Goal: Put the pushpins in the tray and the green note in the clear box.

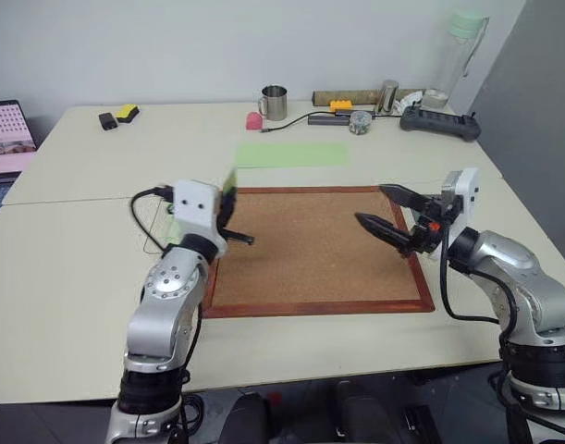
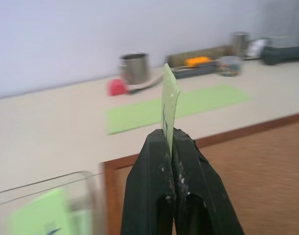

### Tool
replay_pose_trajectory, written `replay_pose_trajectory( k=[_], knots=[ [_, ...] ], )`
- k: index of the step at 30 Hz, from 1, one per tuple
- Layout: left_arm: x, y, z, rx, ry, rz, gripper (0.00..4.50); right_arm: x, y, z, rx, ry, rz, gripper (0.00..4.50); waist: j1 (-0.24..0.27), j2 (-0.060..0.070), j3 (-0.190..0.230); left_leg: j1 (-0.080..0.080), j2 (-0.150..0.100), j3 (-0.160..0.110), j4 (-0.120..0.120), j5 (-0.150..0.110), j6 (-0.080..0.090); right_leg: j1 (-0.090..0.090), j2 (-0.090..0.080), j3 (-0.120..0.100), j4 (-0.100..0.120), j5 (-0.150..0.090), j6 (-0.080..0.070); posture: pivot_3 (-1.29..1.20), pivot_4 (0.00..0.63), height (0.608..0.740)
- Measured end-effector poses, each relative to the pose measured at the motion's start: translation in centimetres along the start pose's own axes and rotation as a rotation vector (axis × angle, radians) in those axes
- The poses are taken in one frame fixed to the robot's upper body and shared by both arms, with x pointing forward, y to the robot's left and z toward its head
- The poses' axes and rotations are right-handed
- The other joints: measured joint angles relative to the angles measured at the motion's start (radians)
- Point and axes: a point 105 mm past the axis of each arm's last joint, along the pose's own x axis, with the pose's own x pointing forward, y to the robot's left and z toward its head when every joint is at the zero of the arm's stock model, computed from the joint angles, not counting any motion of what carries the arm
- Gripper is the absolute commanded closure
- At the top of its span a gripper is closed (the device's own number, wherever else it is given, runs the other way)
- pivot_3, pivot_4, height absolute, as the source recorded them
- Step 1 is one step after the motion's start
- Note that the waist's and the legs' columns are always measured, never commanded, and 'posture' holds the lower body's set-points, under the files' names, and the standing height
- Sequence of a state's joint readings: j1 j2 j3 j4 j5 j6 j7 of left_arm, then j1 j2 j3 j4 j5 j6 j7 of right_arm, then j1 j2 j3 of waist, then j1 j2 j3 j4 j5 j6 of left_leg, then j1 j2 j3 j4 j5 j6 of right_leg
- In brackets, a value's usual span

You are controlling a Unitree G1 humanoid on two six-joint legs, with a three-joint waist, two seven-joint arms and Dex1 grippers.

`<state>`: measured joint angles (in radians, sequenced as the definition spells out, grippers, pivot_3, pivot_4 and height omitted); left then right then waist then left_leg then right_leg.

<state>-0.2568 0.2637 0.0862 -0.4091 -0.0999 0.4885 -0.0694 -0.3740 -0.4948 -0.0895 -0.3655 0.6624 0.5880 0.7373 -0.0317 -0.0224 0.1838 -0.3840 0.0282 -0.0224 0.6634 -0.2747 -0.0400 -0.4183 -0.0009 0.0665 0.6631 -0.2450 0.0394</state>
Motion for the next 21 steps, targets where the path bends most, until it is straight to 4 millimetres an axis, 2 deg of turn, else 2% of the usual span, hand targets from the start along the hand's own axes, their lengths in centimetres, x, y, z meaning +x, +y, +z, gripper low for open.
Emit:
replay_pose_trajectory(
  k=[5,7,10,13,21],
  knots=[
    [-0.5,3.6,-1.4,-0.02,0.061,0.234,4.5,1.3,2.7,0.2,0.054,0.002,0.106,0.14,0.003,0.0,0.0,-0.001,0.0,0.0,0.0,0.0,0.0,0.0,0.0,-0.002,0.0,0.0,0.0,0.0,0.15,0.74],
    [-0.5,4.8,-2.2,-0.038,0.107,0.298,4.5,1.6,2.8,0.5,0.053,0.004,0.113,0.14,0.003,0.0,0.0,-0.001,0.0,0.0,0.001,0.0,0.0,0.0,0.0,-0.002,0.0,0.0,0.0,0.0,0.15,0.74],
    [-0.6,5.4,-2.8,-0.053,0.14,0.338,4.5,1.7,2.8,0.7,0.048,0.003,0.111,0.14,0.003,-0.001,0.0,-0.001,0.0,0.0,0.0,0.0,0.0,0.0,0.0,-0.003,-0.001,0.0,0.0,0.0,0.15,0.74],
    [-0.4,5.2,-2.7,-0.068,0.136,0.328,4.04,1.7,2.6,0.6,0.048,0.008,0.107,0.11,0.003,-0.001,0.0,-0.002,0.0,0.0,0.0,0.0,0.0,0.0,0.0,-0.003,-0.001,0.0,0.0,0.0,0.15,0.74],
    [-0.2,4.9,-2.7,-0.081,0.129,0.318,2.31,1.6,2.4,0.5,0.041,0.018,0.096,0.11,0.003,-0.001,0.0,-0.001,0.0,0.0,0.0,0.0,0.0,0.0,0.0,-0.003,0.0,0.0,0.0,0.0,0.15,0.74]
  ],
)
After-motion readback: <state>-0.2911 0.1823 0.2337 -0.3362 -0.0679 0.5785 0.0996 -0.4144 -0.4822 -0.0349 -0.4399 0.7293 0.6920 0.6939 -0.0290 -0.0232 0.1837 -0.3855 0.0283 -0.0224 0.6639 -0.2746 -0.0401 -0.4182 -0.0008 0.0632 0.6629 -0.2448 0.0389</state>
